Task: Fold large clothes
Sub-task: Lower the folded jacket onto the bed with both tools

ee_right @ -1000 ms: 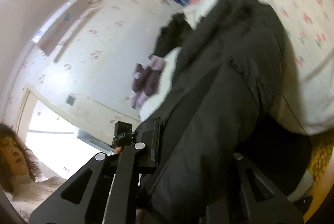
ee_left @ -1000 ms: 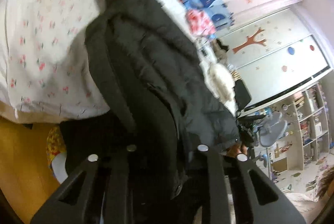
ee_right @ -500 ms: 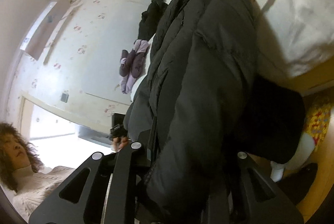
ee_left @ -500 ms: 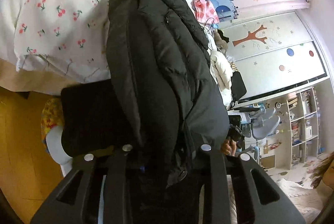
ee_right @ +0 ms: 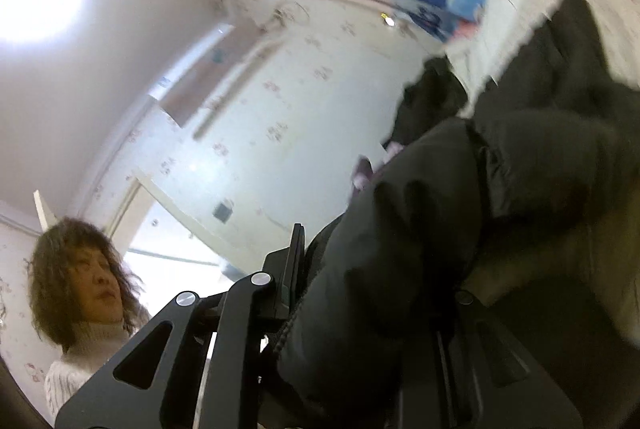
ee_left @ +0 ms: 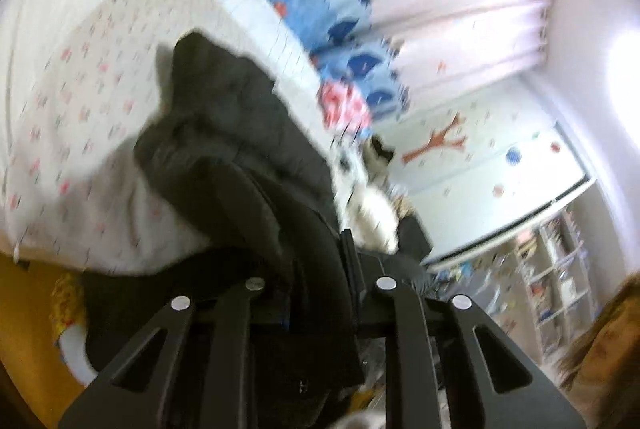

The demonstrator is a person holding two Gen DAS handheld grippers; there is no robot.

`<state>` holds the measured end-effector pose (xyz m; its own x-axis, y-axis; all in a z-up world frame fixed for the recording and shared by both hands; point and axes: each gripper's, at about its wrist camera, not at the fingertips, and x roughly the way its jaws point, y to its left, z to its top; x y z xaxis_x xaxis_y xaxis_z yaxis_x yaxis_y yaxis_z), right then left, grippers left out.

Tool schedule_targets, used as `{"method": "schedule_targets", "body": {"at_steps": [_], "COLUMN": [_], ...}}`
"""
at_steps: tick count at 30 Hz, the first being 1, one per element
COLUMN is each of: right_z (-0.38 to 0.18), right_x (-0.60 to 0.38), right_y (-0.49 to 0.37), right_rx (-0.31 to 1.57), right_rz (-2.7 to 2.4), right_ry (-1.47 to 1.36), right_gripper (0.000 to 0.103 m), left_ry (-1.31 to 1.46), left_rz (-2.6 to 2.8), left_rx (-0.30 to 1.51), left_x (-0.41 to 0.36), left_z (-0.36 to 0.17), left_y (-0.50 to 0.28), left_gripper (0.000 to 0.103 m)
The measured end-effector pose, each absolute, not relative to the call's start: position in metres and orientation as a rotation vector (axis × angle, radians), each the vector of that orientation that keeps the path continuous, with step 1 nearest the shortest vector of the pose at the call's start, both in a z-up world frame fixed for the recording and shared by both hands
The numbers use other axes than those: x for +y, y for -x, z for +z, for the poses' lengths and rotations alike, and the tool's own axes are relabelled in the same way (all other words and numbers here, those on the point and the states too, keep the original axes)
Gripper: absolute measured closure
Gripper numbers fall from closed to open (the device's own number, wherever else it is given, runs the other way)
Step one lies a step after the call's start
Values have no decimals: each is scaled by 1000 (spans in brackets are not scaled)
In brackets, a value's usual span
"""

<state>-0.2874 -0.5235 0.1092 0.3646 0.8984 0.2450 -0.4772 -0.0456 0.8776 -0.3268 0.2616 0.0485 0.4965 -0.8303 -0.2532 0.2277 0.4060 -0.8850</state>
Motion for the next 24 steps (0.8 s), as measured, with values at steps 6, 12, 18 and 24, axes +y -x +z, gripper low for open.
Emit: {"method": "schedule_targets", "body": {"at_steps": [6,12,18,24], "right_z": [135,141,76,-20], "right_x": [-527,-530,-520,-499], "right_y": [217,120,9,-37], "right_rx": [412,463,615,754], "right_rz": [1124,952,642,502], "right_ry": [-1151,-1185,-1244,-1332], "right_gripper": [83,83,83,77], "left_ry": [997,1064,1136,1182], "left_rz": [-721,-683,-513,-304], "left_rx": [683,661,705,835], "left_x": [268,255,228,215], "left_z": [72,75,23,-83], "left_y": [254,150,49,-3], "left_gripper": [83,83,83,78]}}
